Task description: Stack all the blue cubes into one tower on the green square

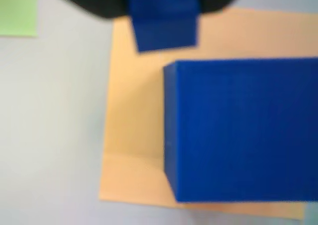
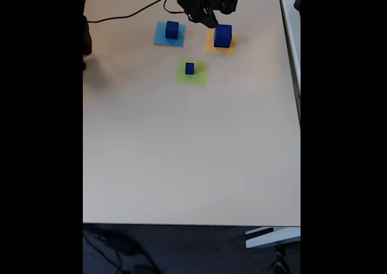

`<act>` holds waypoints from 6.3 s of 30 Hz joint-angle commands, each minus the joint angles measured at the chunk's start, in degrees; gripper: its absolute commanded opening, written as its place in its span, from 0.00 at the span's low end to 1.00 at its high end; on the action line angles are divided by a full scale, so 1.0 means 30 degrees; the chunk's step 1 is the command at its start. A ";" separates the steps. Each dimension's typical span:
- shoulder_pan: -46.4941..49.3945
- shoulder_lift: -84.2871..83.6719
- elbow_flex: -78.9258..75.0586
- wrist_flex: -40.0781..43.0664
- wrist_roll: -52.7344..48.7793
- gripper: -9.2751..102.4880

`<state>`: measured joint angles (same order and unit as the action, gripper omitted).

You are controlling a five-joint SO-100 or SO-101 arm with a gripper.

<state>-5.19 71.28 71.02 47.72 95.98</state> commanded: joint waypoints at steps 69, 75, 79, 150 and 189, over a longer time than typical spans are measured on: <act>-0.1494 -0.3750 -0.0645 -0.5684 0.2695 0.10; -0.1494 -0.3721 -0.0469 -0.5684 0.2725 0.11; -0.1523 -0.3662 -0.0439 -0.5684 0.2754 0.11; 0.0029 0.4277 0.5361 -0.2842 -0.1172 0.37; 0.3486 0.5039 1.3887 -0.8818 -0.4102 0.33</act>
<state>4.66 84.46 112.94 22.59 84.02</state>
